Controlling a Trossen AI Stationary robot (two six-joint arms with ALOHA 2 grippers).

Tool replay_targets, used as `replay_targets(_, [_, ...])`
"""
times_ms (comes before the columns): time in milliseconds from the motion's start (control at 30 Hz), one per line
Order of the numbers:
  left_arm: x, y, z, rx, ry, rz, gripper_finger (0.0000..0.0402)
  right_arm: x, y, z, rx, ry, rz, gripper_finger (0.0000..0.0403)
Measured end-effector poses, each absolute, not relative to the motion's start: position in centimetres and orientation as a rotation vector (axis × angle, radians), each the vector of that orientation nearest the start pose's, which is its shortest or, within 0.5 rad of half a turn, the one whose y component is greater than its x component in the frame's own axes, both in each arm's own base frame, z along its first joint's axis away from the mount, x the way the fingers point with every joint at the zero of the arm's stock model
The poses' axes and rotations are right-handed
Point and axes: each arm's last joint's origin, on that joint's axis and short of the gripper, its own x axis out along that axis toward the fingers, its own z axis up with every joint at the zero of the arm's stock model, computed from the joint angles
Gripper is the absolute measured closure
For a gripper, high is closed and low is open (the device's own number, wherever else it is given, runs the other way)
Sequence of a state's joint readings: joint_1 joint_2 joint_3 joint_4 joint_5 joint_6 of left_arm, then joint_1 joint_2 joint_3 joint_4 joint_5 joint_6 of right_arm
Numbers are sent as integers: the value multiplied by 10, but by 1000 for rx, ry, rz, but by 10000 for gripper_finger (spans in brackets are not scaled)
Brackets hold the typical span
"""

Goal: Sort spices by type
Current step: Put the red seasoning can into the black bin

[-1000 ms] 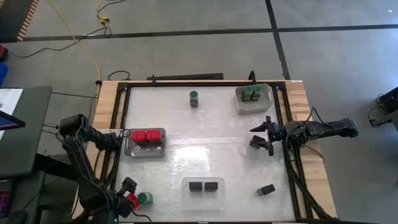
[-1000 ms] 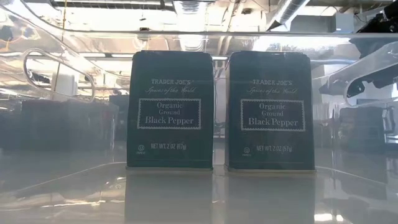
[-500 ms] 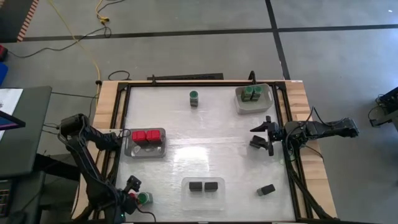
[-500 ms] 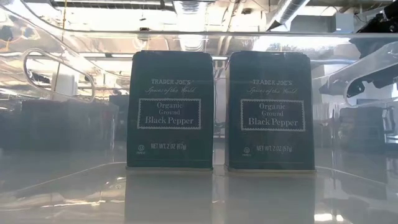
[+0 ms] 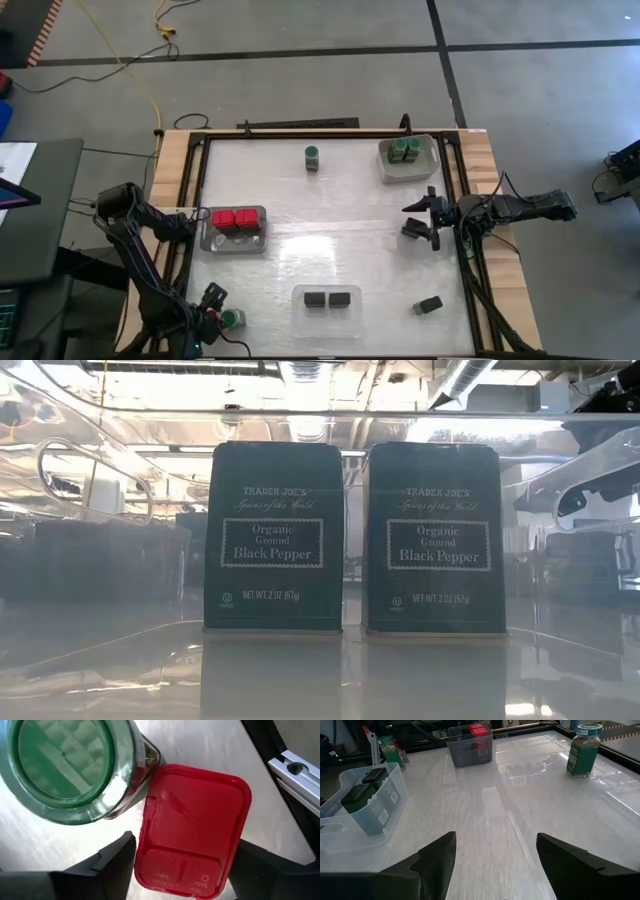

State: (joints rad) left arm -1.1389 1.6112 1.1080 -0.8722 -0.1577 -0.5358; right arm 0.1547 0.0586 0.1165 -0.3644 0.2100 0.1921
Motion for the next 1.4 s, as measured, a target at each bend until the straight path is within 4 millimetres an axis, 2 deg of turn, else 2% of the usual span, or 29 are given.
replay_targets(200, [130, -262, 207, 370, 1339, -496, 190, 89, 8, 164, 135, 295, -84, 101])
replay_targets(333, [130, -257, 212, 369, 1392, -475, 191, 89, 8, 164, 135, 295, -84, 101])
replay_targets(500, [128, -244, 235, 377, 1442, -411, 191, 89, 8, 164, 135, 295, -84, 101])
replay_targets(667, [124, -227, 271, 351, 1459, -380, 191, 89, 8, 164, 135, 295, -84, 101])
replay_targets(833, [126, -200, 307, 251, 1454, -264, 191, 89, 8, 164, 135, 295, -84, 101])
replay_targets(1000, [138, -165, 328, 97, 1374, -65, 190, 89, 8, 164, 135, 295, -84, 101])
replay_targets(1167, [150, -126, 340, -27, 1322, 108, 190, 89, 8, 164, 135, 295, -84, 101])
replay_targets(1267, [155, -106, 345, -14, 1261, 172, 189, 89, 8, 164, 135, 295, -84, 101])
replay_targets(1400, [155, -89, 338, 53, 1264, 171, 189, 89, 8, 164, 135, 295, -84, 101])
